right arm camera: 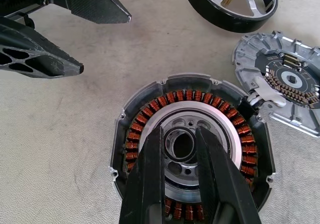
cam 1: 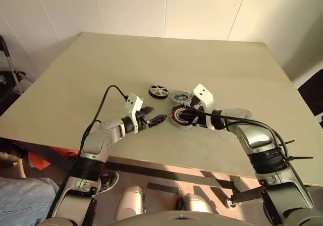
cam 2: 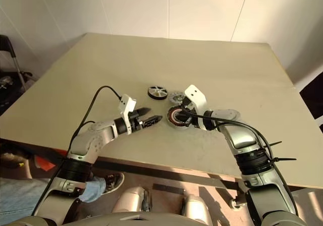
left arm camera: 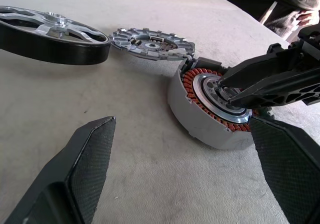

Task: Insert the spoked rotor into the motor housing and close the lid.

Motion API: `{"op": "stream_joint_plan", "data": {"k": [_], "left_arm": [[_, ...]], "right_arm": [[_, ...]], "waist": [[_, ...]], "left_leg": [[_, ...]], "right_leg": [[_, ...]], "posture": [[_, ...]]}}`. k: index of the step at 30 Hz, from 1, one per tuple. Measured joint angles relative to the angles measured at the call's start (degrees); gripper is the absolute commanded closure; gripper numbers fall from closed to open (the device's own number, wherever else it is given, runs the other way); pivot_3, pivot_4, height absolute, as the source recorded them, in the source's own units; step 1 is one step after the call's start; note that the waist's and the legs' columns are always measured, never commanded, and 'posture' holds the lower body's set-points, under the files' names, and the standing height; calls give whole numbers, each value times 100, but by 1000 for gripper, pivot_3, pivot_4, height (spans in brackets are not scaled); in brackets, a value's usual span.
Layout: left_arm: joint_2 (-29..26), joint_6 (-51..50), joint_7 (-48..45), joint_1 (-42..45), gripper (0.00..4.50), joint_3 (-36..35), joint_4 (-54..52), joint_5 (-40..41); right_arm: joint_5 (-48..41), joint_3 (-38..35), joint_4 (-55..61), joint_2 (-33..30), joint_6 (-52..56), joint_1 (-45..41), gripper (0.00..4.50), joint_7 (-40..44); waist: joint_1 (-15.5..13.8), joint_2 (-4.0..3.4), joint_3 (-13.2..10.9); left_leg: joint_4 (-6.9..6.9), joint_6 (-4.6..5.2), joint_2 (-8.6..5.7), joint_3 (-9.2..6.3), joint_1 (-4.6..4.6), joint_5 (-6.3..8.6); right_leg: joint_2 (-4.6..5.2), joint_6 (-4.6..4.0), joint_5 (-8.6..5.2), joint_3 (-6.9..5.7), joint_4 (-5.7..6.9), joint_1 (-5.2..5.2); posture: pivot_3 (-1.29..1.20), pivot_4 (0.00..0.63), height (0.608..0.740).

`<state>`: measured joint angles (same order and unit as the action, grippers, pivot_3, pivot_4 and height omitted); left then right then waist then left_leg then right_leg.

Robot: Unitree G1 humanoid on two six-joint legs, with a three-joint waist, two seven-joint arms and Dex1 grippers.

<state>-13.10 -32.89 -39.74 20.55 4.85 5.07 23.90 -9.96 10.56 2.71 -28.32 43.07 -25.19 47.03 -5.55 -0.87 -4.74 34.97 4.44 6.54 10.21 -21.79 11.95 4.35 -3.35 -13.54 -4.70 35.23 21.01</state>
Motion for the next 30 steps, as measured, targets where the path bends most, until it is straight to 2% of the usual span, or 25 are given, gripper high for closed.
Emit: {"op": "stream_joint_plan", "data": {"k": [30], "left_arm": [[-13, 0, 0, -16, 0, 12, 0, -94]], "right_arm": [[58, 39, -391, -85, -304, -155, 3944, -37]], "waist": [[2, 0, 0]], "left_leg": [[-9, -9, 0, 0, 18, -5]], "right_leg": [[0, 0, 0, 0, -4, -16]], "posture": [[0, 0, 740]]}}
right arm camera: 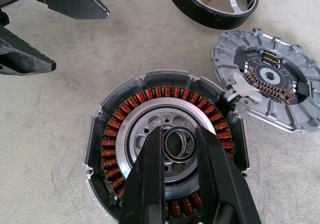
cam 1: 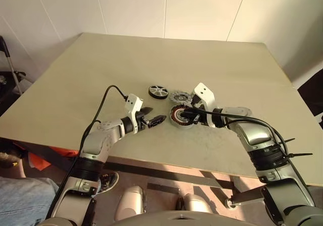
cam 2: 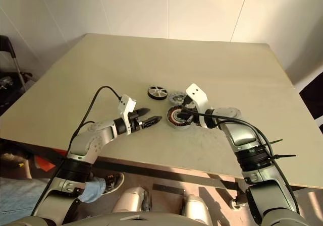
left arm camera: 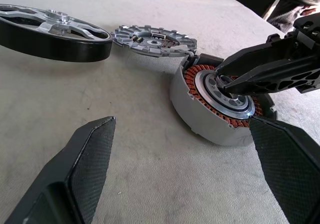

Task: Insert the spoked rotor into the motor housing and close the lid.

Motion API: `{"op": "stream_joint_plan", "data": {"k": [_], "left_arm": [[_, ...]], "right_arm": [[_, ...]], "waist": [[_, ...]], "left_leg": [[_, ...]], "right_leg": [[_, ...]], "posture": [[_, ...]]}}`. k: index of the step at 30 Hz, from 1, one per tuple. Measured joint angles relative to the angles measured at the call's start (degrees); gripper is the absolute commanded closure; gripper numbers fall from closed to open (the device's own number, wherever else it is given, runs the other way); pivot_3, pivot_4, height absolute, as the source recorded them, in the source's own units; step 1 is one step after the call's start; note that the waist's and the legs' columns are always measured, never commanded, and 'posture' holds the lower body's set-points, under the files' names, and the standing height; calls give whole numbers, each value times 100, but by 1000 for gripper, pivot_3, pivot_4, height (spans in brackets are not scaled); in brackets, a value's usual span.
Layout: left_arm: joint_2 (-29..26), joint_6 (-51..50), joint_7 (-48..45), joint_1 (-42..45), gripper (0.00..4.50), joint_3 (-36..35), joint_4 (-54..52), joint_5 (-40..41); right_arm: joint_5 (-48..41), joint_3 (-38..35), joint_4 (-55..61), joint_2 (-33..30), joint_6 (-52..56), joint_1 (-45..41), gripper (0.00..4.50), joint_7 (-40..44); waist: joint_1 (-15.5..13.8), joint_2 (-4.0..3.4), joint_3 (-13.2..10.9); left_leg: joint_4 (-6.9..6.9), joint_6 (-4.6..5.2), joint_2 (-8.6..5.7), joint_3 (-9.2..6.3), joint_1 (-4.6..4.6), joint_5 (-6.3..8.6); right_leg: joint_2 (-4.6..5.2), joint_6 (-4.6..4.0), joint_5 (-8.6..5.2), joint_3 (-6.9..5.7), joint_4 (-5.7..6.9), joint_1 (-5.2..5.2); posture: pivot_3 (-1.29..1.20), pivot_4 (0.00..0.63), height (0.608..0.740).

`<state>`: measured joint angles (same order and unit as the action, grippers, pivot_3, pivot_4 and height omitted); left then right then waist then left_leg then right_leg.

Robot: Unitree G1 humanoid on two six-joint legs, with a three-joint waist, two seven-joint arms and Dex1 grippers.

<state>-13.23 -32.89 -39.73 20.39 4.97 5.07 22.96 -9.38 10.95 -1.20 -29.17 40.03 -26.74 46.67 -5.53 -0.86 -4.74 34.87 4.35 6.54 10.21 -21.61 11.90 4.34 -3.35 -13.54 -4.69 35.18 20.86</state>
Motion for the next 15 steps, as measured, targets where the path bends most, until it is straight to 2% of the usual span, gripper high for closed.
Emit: {"op": "stream_joint_plan", "data": {"k": [15], "left_arm": [[2, 0, -1, -10, 0, 6, 1, -57]], "right_arm": [[-2, 1, 177, -33, 50, 2, 3944, 44]], "waist": [[0, 0, 0]], "left_leg": [[-3, 0, 0, 0, -1, 0]], "right_leg": [[0, 0, 0, 0, -2, 2]], "posture": [[0, 0, 740]]}}
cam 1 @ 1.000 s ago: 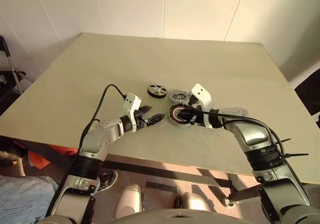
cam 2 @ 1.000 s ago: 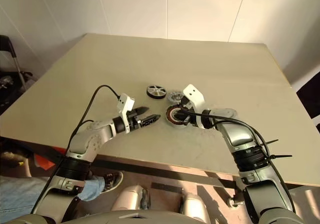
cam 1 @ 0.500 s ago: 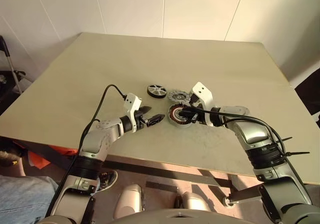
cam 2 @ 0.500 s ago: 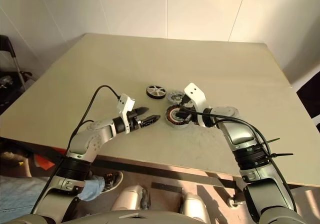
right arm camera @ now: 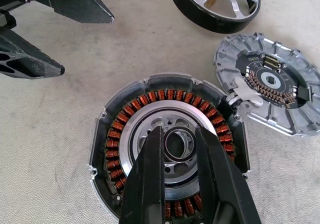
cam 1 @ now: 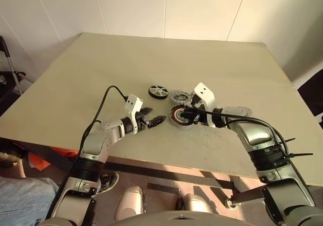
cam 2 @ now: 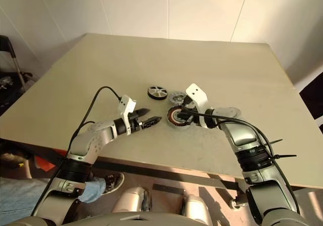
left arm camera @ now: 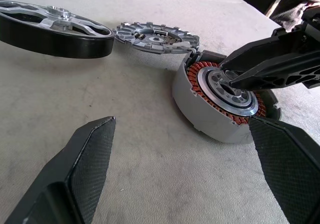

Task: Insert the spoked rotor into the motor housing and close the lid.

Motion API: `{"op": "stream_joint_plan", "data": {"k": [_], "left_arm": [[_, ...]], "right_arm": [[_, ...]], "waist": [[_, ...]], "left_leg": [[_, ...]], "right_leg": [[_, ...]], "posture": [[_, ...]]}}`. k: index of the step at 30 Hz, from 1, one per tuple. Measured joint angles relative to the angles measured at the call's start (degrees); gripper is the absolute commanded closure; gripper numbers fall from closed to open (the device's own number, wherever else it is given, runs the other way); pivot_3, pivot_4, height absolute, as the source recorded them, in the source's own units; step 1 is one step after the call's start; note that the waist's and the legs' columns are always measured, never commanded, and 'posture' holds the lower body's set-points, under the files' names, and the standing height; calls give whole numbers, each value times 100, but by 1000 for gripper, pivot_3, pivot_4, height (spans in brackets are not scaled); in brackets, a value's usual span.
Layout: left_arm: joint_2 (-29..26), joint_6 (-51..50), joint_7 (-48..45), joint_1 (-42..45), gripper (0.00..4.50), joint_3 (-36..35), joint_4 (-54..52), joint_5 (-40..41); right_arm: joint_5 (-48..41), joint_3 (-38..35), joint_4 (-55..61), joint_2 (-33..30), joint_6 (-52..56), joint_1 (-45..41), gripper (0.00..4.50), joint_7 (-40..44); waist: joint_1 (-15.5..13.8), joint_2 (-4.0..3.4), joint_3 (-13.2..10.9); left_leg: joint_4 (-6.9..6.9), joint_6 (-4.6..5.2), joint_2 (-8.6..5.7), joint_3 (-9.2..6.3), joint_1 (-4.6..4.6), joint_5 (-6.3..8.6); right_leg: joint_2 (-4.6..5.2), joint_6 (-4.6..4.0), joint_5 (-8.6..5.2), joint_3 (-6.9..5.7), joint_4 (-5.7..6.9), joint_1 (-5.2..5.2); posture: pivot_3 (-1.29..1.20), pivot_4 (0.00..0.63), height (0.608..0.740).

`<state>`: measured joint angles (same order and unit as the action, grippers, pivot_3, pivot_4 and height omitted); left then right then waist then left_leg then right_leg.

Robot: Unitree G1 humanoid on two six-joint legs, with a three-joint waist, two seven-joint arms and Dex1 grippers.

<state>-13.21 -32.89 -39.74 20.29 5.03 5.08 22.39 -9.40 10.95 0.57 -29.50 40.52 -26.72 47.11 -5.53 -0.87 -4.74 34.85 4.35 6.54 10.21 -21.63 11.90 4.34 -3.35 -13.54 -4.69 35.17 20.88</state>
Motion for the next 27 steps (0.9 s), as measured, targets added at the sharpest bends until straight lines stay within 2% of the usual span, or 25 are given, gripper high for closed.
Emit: {"op": "stream_joint_plan", "data": {"k": [18, 24, 27], "left_arm": [[2, 3, -7, 12, 0, 15, 86, -13], [-19, 5, -7, 23, 0, 10, 100, -13], [-26, 6, -7, 23, 0, 8, 110, -13]], "right_arm": [[28, 85, 44, -15, -10, 45, 3944, -22], [19, 88, 18, -11, -16, 50, 1880, -67], [-11, 37, 35, -10, 13, 26, 1880, -115]], "waist": [[0, 0, 0], [0, 0, 0], [0, 0, 0]], "left_leg": [[-1, 0, 0, 0, 0, 0], [-1, 0, 0, 0, -1, 0], [-1, 0, 0, 0, -1, 0]], "right_leg": [[0, 0, 0, 0, -2, 0], [0, 0, 0, 0, -2, 0], [0, 0, 0, 0, -2, 0]], "posture": [[0, 0, 740], [0, 0, 740], [0, 0, 740]]}}
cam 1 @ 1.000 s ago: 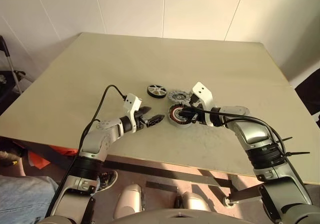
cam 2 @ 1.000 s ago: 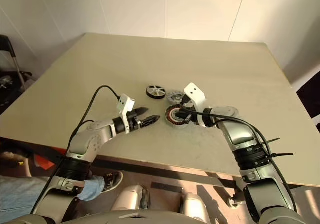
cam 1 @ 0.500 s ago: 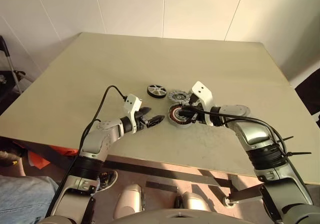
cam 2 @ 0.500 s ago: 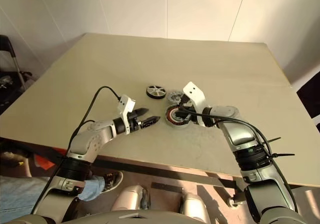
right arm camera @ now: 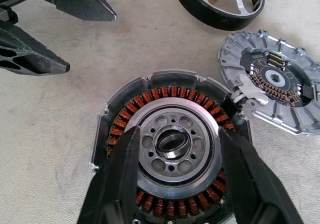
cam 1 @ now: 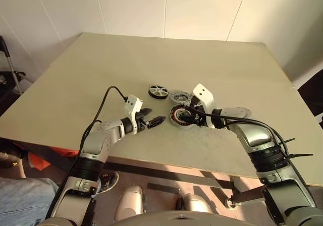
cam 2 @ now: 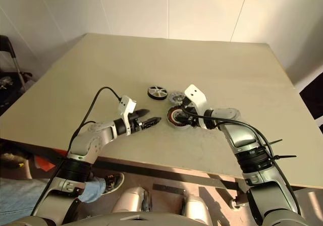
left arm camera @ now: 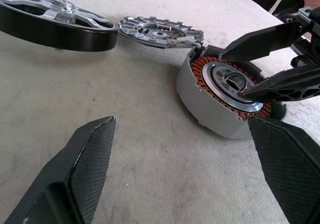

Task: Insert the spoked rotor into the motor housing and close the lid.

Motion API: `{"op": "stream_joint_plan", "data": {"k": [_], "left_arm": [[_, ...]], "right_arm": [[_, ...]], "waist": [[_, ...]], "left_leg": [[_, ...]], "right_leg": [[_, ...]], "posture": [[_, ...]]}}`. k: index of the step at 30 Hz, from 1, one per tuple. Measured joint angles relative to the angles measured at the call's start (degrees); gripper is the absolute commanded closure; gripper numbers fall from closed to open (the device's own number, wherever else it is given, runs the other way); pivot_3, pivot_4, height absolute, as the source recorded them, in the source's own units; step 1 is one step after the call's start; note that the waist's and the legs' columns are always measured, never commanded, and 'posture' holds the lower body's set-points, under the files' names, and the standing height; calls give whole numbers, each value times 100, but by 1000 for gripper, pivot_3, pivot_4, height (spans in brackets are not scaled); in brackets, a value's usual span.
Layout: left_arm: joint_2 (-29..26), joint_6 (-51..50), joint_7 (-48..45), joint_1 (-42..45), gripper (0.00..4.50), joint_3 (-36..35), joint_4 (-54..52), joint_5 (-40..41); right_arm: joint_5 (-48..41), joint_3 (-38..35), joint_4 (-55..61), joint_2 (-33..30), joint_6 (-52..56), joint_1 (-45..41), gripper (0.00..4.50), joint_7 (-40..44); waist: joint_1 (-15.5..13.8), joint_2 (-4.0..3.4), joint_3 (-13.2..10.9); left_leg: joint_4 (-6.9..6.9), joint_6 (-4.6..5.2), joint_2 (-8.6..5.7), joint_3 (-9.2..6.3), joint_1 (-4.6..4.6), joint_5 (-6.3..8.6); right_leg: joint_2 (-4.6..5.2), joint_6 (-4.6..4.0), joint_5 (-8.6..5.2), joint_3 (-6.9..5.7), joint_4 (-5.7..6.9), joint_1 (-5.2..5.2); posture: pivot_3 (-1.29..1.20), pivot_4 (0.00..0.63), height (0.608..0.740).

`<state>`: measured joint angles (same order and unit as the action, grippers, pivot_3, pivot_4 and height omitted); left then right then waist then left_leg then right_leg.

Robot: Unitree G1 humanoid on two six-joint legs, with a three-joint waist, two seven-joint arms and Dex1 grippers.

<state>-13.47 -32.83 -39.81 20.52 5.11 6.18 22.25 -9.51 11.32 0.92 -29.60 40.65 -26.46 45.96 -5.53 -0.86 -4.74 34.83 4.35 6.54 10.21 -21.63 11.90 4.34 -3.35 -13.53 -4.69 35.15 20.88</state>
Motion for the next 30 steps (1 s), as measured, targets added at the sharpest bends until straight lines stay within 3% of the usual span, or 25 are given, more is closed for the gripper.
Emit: {"op": "stream_joint_plan", "data": {"k": [8, 11, 17, 25, 30], "left_arm": [[8, 8, -2, 12, 0, 1, 25, -11], [10, 10, -10, 40, 0, 2, 57, -15], [10, 19, -17, 72, 0, 3, 107, -48], [8, 45, -20, 75, 0, 0, 143, -79], [23, 55, -21, 102, 0, 2, 168, -89]], "right_arm": [[-62, -167, 39, -23, 8, -163, 1880, -25], [-117, -202, 57, -23, 55, -150, 2470, -62], [-186, -212, 235, -49, 64, 58, 4451, -12], [-12, 55, 75, 25, -232, 308, 4451, -74], [46, 76, 13, 99, -352, 342, 4451, -215]], "waist": [[0, 0, 0], [-1, 0, 0], [-1, 0, 0], [-2, 0, 3], [5, 7, 14]], "left_leg": [[0, 0, 0, 0, -1, 0], [0, 0, 0, 0, 0, 0], [0, 0, 0, 0, 0, 0], [-1, 0, 0, 1, 2, 0], [-5, -1, 0, 1, 51, 0]], "right_leg": [[0, 0, 0, 0, 0, 0], [0, 0, 0, 0, 0, 0], [0, 0, 0, 0, 0, 0], [0, 0, 0, 0, -3, -3], [0, 12, -7, 0, -7, -47]], "posture": [[0, 0, 740], [0, 0, 740], [0, 0, 740], [0, 0, 740], [0, 0, 740]]}}
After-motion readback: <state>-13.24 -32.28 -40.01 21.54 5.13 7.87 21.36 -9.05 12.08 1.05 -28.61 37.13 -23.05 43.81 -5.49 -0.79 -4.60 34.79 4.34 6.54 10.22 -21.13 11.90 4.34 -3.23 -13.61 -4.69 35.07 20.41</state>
